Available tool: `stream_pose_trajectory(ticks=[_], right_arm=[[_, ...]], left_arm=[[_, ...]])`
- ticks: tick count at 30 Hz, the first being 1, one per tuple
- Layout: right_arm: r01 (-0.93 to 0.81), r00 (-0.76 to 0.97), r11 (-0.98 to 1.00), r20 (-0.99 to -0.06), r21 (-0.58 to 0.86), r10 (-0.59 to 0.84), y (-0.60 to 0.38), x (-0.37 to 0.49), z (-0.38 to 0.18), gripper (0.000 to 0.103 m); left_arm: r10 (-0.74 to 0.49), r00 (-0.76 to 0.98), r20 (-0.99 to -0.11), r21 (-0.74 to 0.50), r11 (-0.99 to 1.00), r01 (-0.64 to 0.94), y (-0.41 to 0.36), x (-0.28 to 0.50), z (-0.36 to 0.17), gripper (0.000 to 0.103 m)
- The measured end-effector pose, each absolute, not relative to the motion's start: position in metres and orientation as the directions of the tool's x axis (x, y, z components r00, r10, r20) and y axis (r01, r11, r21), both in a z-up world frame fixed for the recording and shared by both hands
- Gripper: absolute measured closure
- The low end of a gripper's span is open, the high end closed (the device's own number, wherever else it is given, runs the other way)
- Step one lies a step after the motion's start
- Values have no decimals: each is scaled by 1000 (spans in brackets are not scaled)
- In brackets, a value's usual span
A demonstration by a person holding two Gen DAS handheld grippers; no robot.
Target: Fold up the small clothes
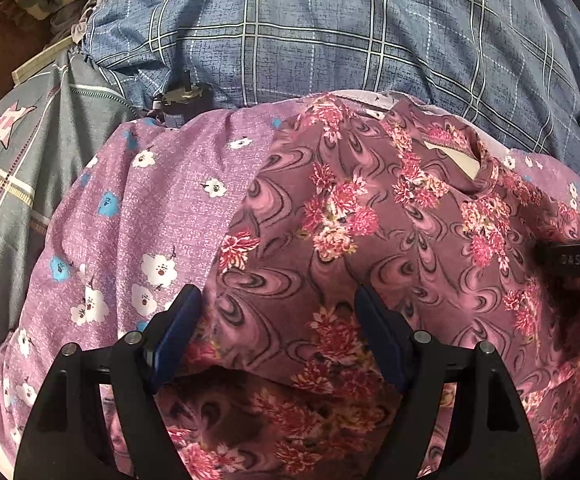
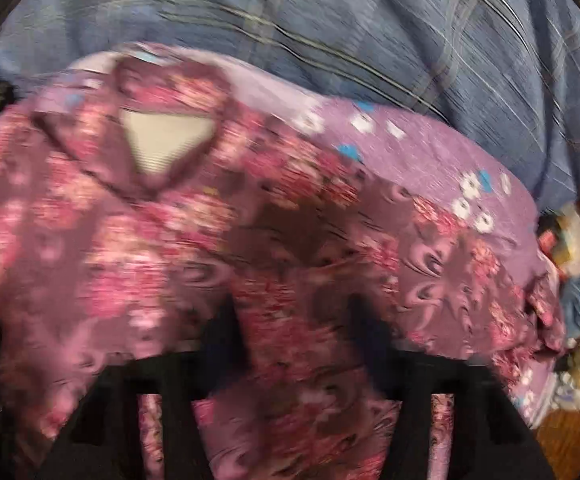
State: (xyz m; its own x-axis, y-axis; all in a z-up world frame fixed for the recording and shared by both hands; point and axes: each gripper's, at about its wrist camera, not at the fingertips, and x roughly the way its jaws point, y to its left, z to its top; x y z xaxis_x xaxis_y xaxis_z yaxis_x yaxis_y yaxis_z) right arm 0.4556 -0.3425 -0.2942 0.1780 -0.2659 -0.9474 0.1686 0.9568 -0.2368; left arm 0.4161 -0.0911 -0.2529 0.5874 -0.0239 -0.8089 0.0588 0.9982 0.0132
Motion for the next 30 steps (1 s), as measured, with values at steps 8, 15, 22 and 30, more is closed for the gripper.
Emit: stream_pose_trajectory(ticks=[8, 15, 22, 30], right_arm=[[235, 445, 948, -891, 216, 92, -393, 412, -212, 95], [38, 867, 815, -424, 578, 261, -433, 359, -160, 95], [431, 743, 637, -652, 639, 151, -530, 315, -291, 89], [413, 706, 754, -702, 510, 88, -506, 304, -248, 25]], left_arm=[[-48, 596, -802, -32, 999, 37, -77, 411, -247, 24], [-39, 626, -779, -31, 999, 24, -74, 407, -245, 24], [-36, 618, -785, 7, 998, 67, -92, 403, -251, 24], [-25, 631, -775, 32, 996, 79, -108, 396, -252, 24]])
